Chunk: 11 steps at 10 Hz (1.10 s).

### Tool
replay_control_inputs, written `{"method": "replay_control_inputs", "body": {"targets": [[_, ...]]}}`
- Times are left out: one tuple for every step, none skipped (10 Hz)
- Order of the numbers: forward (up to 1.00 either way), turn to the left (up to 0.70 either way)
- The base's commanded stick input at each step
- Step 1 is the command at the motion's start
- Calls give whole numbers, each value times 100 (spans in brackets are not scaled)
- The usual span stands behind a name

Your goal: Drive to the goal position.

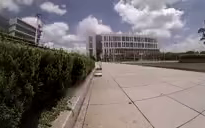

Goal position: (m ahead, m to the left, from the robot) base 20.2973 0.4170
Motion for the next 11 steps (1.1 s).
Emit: {"method": "replay_control_inputs", "body": {"targets": [[4, 0], [4, 0], [4, 0], [2, 0], [2, 0], [4, 0], [4, 0], [4, 0], [4, 0], [4, 0], [4, 0]]}}
